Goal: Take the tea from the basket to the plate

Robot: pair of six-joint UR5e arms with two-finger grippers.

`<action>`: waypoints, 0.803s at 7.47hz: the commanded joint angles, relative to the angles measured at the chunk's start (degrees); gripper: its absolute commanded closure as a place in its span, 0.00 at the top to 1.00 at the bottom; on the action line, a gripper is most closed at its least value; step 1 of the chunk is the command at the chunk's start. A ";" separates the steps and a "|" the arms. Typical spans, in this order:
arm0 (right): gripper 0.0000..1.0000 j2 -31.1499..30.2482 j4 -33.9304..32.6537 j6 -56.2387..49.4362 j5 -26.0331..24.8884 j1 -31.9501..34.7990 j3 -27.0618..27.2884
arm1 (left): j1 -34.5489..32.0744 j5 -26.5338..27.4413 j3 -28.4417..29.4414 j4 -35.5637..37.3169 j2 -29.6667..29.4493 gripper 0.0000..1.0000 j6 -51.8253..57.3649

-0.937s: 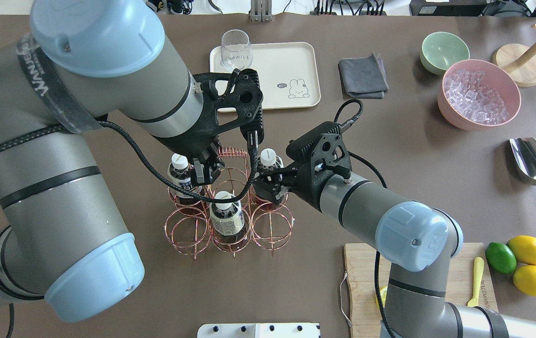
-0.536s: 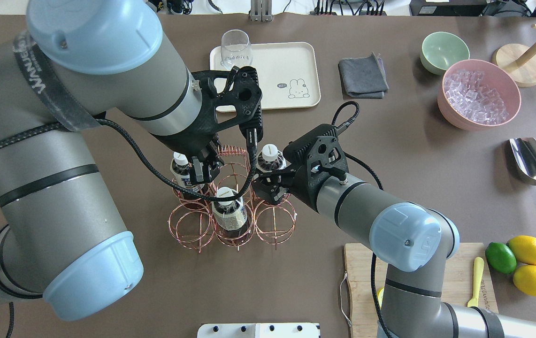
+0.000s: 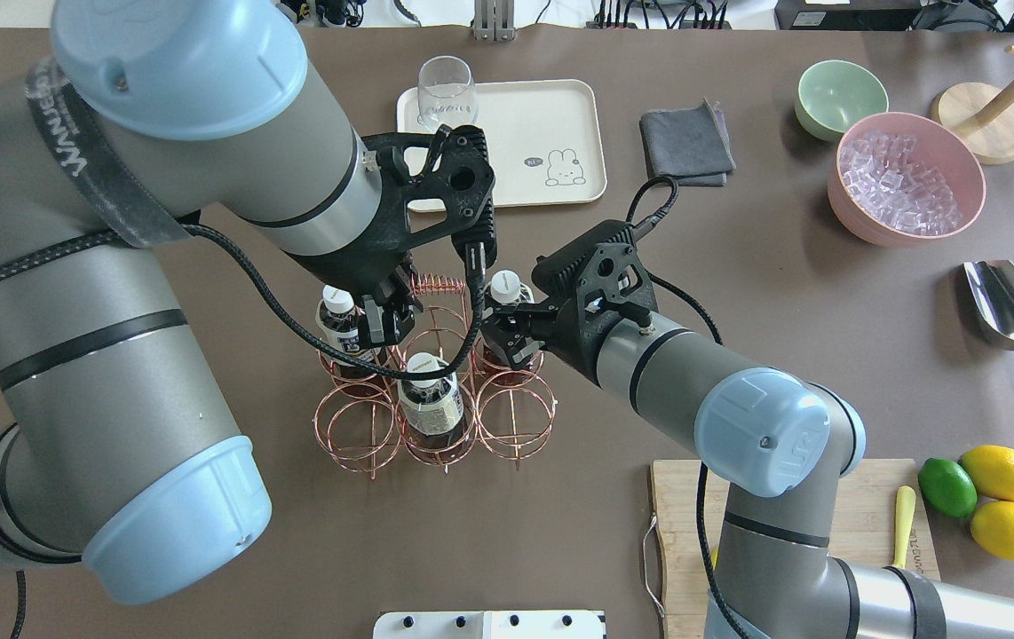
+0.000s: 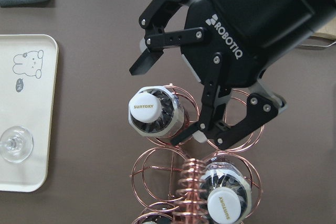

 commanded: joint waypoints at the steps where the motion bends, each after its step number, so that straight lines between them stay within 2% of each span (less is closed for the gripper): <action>1: 0.57 0.07 0.06 -1.24 -0.02 1.04 -0.20 | 0.00 0.00 0.02 -0.09 0.00 0.00 0.01; 6: 0.57 0.68 -0.03 -0.72 -0.11 0.95 -1.34 | 0.00 0.00 0.20 -0.09 0.09 0.00 0.01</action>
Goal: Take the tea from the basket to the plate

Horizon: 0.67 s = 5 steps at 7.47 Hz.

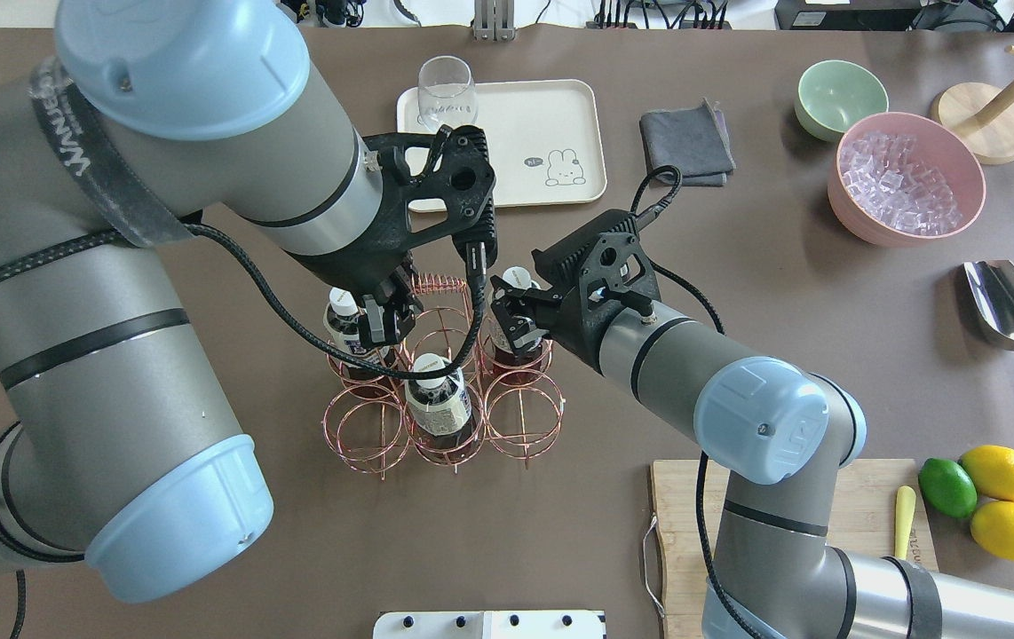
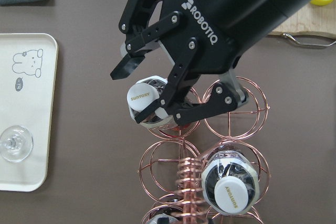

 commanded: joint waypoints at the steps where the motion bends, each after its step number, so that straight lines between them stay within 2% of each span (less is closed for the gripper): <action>1: 0.57 0.96 0.02 0.20 -0.05 -0.08 -0.76 | 0.00 0.00 0.01 0.00 0.08 0.00 0.00; 3: 0.24 0.96 0.20 0.28 -0.05 -0.08 -0.76 | 0.00 0.00 -0.08 0.00 0.08 0.00 0.00; 5: 0.19 0.87 0.81 0.28 -0.22 -0.34 -1.47 | 0.00 0.00 -0.08 0.00 0.16 0.00 0.00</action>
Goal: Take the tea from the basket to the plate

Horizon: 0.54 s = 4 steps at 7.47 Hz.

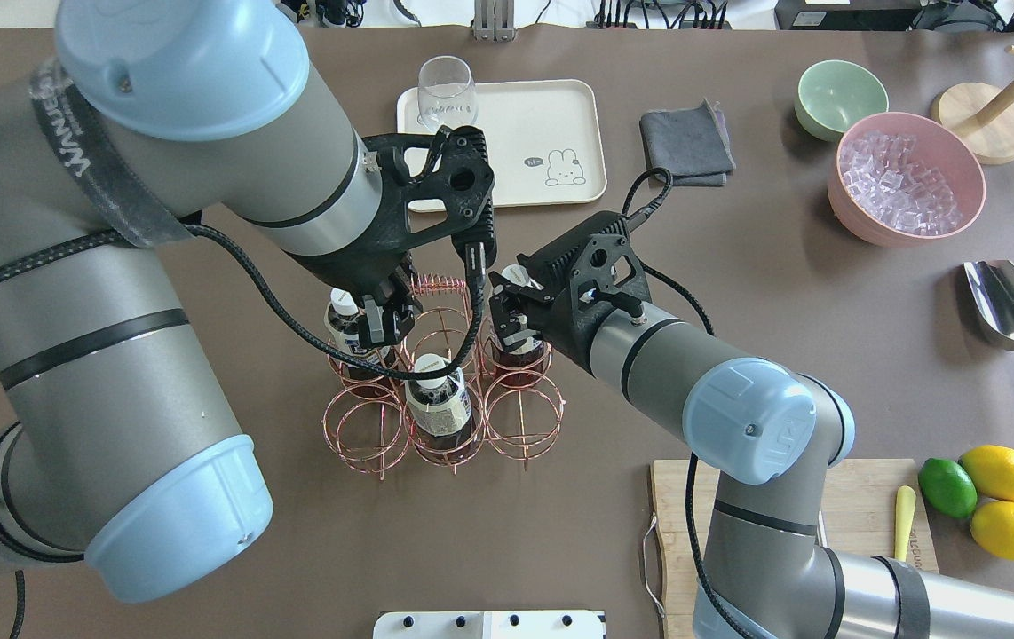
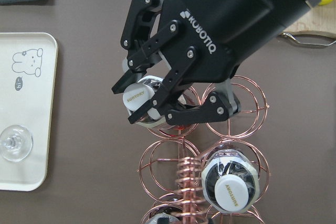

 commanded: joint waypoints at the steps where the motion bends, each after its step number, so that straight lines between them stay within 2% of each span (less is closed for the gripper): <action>1: 0.00 0.14 0.27 0.54 -0.12 -0.12 -0.22 | 0.00 0.00 -0.06 0.09 0.08 0.00 0.00; 3: 0.00 0.32 -1.13 1.34 0.31 -0.12 2.14 | 0.00 0.00 -0.06 0.09 0.08 0.00 0.00; 4: 0.00 0.32 -4.45 1.34 0.40 -0.03 5.11 | 0.00 0.00 -0.06 0.09 0.08 0.00 0.00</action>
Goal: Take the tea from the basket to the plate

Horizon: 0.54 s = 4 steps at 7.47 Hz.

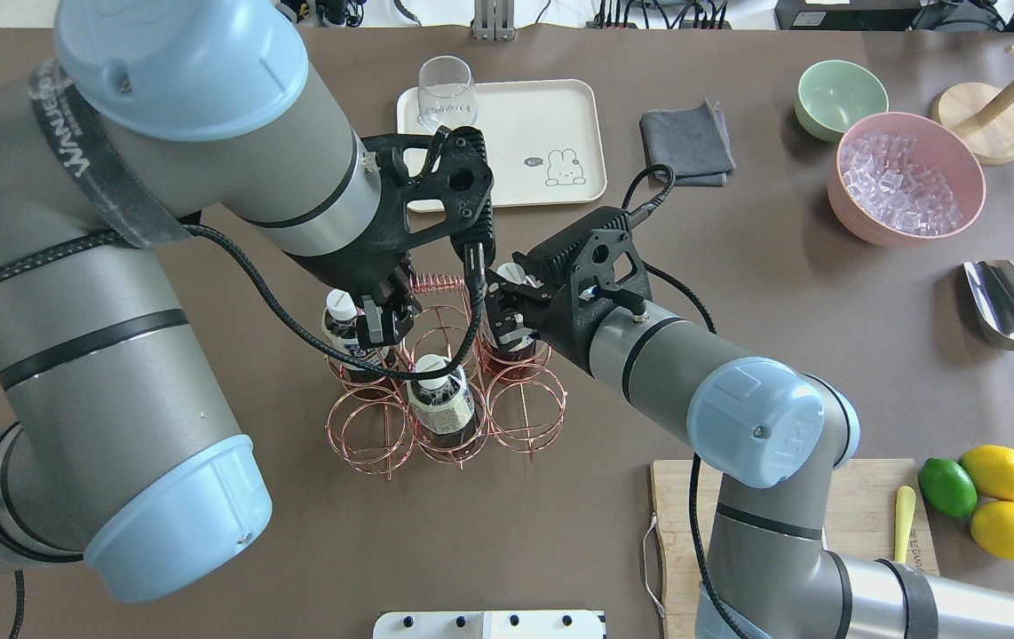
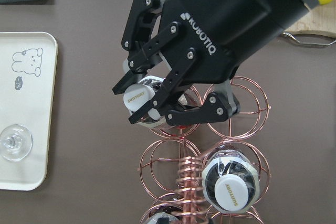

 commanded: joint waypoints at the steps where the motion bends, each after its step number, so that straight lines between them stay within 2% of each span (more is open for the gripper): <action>1: 0.00 0.40 -6.33 0.55 0.34 0.09 5.88 | 0.00 0.00 0.00 0.01 0.00 0.00 0.00; 3: 0.00 0.84 -7.05 0.55 3.31 2.09 7.04 | 0.00 0.00 0.00 0.01 0.00 0.00 0.00; 4: 0.00 0.93 -8.89 0.55 7.24 5.15 8.27 | 0.00 0.00 -0.09 0.01 0.00 0.00 0.00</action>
